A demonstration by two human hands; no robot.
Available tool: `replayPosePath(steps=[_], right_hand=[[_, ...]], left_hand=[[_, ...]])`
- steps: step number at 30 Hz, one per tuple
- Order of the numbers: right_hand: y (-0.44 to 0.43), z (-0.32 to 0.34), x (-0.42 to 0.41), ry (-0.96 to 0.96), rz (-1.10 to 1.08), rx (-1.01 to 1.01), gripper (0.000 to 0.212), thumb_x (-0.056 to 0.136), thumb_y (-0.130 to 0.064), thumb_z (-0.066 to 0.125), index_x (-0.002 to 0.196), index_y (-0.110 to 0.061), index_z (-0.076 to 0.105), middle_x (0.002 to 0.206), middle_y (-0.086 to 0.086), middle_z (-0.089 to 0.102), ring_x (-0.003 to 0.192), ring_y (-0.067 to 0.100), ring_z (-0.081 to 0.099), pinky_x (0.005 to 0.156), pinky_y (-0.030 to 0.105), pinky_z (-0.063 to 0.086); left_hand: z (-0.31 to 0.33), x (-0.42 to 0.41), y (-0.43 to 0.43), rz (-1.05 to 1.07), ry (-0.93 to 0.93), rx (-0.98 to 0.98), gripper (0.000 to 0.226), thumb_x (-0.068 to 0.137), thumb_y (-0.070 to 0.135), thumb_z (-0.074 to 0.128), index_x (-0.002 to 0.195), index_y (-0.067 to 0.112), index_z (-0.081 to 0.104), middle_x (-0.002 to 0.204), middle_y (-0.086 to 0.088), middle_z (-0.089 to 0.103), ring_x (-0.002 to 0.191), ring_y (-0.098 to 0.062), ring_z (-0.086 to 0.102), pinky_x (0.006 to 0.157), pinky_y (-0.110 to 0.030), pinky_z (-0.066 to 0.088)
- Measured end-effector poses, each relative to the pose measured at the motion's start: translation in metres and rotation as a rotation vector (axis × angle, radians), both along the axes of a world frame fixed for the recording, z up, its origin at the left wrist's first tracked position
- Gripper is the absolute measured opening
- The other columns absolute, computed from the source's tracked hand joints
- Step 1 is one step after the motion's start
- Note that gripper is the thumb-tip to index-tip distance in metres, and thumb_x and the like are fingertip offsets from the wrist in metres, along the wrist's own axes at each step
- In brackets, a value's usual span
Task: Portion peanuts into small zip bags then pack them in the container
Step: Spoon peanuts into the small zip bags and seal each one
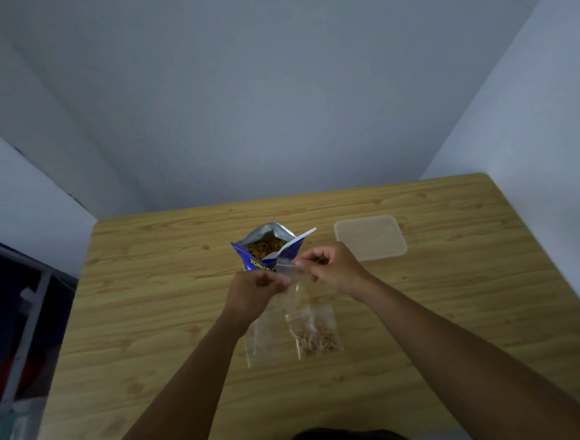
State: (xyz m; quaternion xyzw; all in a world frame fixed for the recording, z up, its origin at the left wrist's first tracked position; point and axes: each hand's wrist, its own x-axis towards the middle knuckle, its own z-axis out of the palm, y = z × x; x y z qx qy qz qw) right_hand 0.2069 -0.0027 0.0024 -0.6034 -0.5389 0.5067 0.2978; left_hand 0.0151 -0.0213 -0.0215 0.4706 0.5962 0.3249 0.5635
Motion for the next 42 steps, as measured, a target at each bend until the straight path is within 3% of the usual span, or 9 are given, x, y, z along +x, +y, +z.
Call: replayPosePath(steps=[5,7,13,20,24,26,33,39,42], right_hand=[[-0.001,0.003,0.0,-0.012,0.03,-0.007,0.015,0.089,-0.019,0.077,0.081,-0.031,0.073,0.088,0.022,0.075,0.063,0.018,0.059,0.067,0.031,0.051],[-0.001,0.003,-0.001,-0.015,0.023,-0.01,0.013,0.089,-0.019,0.077,0.082,-0.029,0.075,0.088,0.02,0.076,0.064,0.017,0.061,0.069,0.033,0.053],[-0.002,0.004,0.001,-0.018,0.007,0.001,0.007,0.088,-0.02,0.078,0.084,-0.027,0.076,0.082,0.016,0.076,0.062,0.013,0.061,0.066,0.028,0.052],[0.005,0.008,0.004,-0.023,0.073,-0.031,0.009,0.093,-0.019,0.072,0.089,-0.014,0.078,0.051,-0.014,0.063,0.049,-0.002,0.054,0.052,0.011,0.041],[0.01,0.015,0.008,-0.055,0.21,-0.078,0.01,0.092,-0.022,0.074,0.093,-0.014,0.079,0.08,0.01,0.076,0.06,0.008,0.061,0.053,0.015,0.044],[0.013,0.017,0.01,-0.05,0.275,-0.116,0.007,0.091,-0.025,0.075,0.091,-0.019,0.079,0.09,0.011,0.078,0.065,0.011,0.063,0.055,0.02,0.044],[0.015,0.017,0.01,-0.041,0.327,-0.12,0.007,0.094,-0.019,0.072,0.089,-0.017,0.077,0.08,0.004,0.076,0.061,0.01,0.064,0.054,0.016,0.045],[0.012,0.014,0.006,0.0,0.225,-0.027,0.023,0.091,-0.029,0.076,0.081,-0.007,0.078,0.081,0.019,0.075,0.06,0.014,0.061,0.063,0.026,0.052],[0.011,0.017,0.004,0.022,0.219,-0.024,0.019,0.091,-0.021,0.076,0.084,-0.003,0.078,0.081,0.018,0.076,0.059,0.012,0.063,0.064,0.025,0.054]], left_hand=[[0.005,0.0,0.001,0.028,-0.026,-0.009,0.026,0.066,0.008,0.089,0.082,-0.003,0.072,0.071,-0.005,0.073,0.066,-0.008,0.064,0.067,-0.019,0.051],[0.01,0.002,0.0,-0.009,-0.041,0.017,0.021,0.071,0.009,0.086,0.087,0.002,0.074,0.072,0.003,0.074,0.066,-0.004,0.064,0.066,-0.015,0.051],[0.011,0.003,0.003,-0.029,0.029,0.139,0.01,0.089,0.018,0.072,0.092,0.011,0.079,0.084,-0.004,0.078,0.076,-0.004,0.066,0.072,-0.018,0.05],[0.017,0.007,0.006,0.055,-0.006,0.114,0.009,0.077,-0.001,0.079,0.084,-0.005,0.075,0.071,-0.004,0.074,0.062,-0.001,0.066,0.064,-0.012,0.051],[0.016,0.003,0.008,0.077,-0.036,0.101,0.021,0.067,0.003,0.086,0.079,-0.008,0.073,0.077,-0.017,0.075,0.065,-0.011,0.067,0.066,-0.018,0.056],[0.014,0.001,0.008,0.08,-0.041,0.091,0.023,0.064,0.005,0.089,0.077,-0.006,0.073,0.077,-0.019,0.074,0.065,-0.013,0.066,0.066,-0.02,0.056],[0.014,0.0,0.007,0.076,-0.096,0.104,0.029,0.064,0.005,0.089,0.084,-0.006,0.071,0.077,-0.014,0.074,0.068,-0.01,0.067,0.067,-0.021,0.053],[0.01,0.006,0.006,0.147,0.364,0.413,0.033,0.07,0.047,0.083,0.074,0.018,0.067,0.083,0.005,0.057,0.072,-0.002,0.051,0.065,-0.014,0.044],[0.001,0.007,0.006,0.03,0.538,0.462,0.042,0.083,0.066,0.058,0.073,0.027,0.071,0.077,0.013,0.054,0.079,-0.009,0.052,0.076,-0.038,0.048]])
